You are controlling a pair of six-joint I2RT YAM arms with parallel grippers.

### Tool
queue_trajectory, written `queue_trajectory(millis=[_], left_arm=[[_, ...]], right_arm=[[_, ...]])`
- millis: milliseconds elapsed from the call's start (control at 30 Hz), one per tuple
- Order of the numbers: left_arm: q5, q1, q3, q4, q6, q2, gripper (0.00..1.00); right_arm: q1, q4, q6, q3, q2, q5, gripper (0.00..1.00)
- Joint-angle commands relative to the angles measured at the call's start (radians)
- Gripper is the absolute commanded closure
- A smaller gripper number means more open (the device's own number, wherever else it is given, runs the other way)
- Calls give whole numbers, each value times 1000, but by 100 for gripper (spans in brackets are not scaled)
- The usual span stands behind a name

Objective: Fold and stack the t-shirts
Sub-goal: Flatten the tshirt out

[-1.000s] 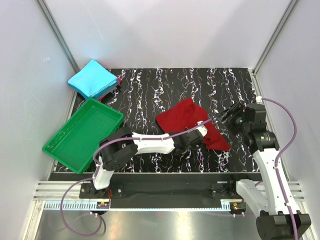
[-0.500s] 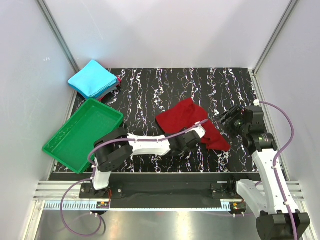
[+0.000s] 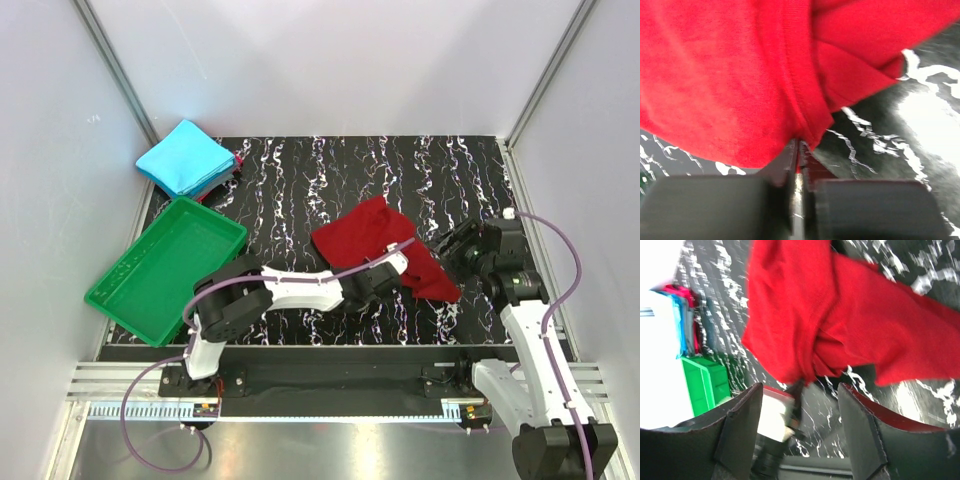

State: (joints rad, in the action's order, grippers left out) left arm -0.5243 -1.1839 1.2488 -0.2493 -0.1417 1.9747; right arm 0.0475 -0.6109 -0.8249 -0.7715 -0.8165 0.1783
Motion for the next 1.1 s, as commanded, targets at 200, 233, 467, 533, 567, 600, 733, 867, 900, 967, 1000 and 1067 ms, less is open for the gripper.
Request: queue_trajectory(millis=[200, 233, 467, 533, 567, 600, 733, 867, 900, 967, 1000, 1067], left_arm=[[-36, 69, 73, -60, -149, -296, 100], [34, 93, 75, -71, -180, -330, 100], [274, 410, 6, -110, -329, -494, 100], [300, 440, 0, -123, -323, -514, 100], [313, 454, -3, -123, -305, -517, 100], [381, 452, -5, -116, -280, -524, 100], [359, 331, -69, -41, -153, -502, 84], [215, 129, -46, -42, -76, -343, 62], [161, 101, -29, -42, -70, -315, 60], [115, 37, -12, -42, -52, -233, 57], [80, 20, 3, -42, -47, -209, 56], [43, -16, 15, -42, -33, -145, 53]], right_arm=[[12, 31, -46, 176, -70, 24, 35], [20, 34, -40, 176, -100, 21, 36], [221, 123, -103, 205, -217, -89, 37], [245, 131, -105, 205, -287, -102, 38], [249, 129, -103, 207, -305, -109, 39], [249, 126, -103, 218, -315, -117, 39], [249, 117, -157, 264, -261, -157, 40], [249, 61, -189, 267, -191, -198, 39], [249, 50, -189, 264, -172, -217, 38], [249, 31, -189, 256, -158, -224, 38], [249, 28, -191, 255, -148, -223, 37], [249, 22, -189, 253, -139, -220, 38]])
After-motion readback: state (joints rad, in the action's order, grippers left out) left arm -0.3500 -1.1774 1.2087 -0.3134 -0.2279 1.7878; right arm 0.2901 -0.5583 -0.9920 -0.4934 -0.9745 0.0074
